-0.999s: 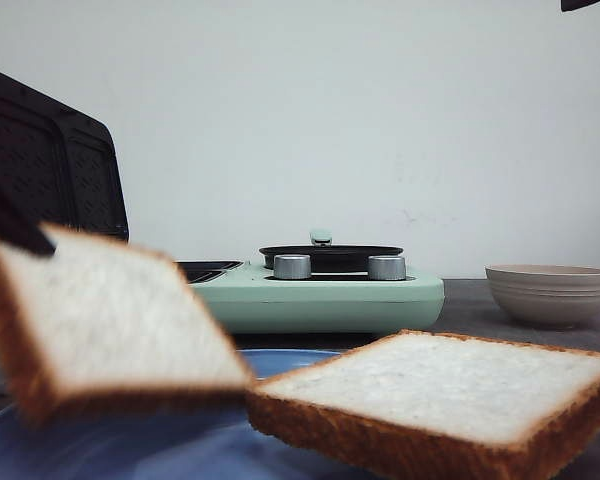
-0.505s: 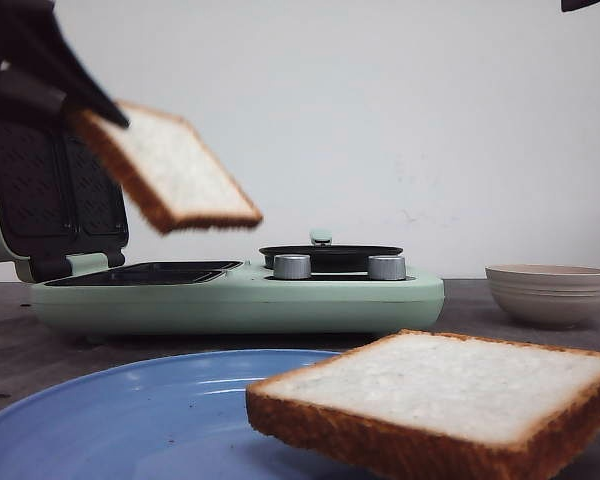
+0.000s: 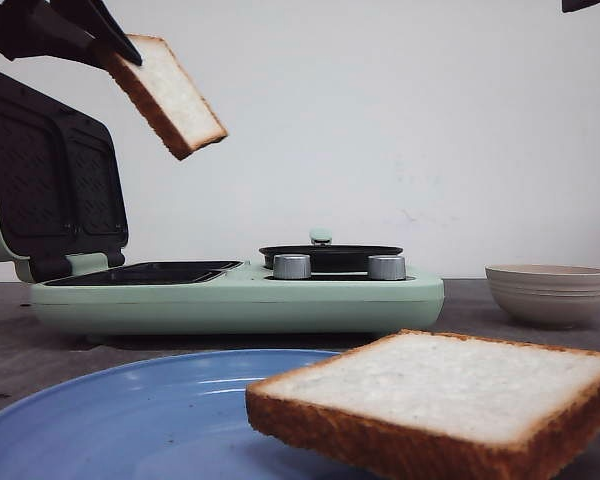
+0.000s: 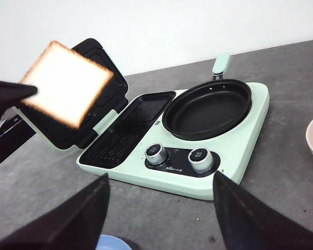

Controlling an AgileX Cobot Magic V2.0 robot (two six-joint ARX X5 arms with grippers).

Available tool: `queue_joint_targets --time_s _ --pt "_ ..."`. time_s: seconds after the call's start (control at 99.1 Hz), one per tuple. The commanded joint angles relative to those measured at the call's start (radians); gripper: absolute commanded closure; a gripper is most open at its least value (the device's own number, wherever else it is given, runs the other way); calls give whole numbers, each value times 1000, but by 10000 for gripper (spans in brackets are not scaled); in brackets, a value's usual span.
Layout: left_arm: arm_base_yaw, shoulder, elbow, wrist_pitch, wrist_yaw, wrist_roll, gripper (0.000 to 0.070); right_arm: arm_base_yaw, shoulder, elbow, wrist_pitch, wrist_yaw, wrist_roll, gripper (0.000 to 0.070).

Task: Make breakfast with bread and shrimp
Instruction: 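Carry the bread slice with the left gripper over the square plate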

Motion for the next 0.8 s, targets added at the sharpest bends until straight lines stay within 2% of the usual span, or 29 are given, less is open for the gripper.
queue_joint_targets --time_s 0.0,0.262,0.505,0.787 --pt "-9 20 34 13 -51 0 696 5 2 13 7 0 7 311" --pt "-35 107 165 -18 -166 48 696 5 2 13 7 0 7 311" --pt "-91 279 410 -184 -335 203 696 5 2 13 7 0 6 311" --pt "-127 491 636 -333 -569 323 696 5 2 13 6 0 6 311"
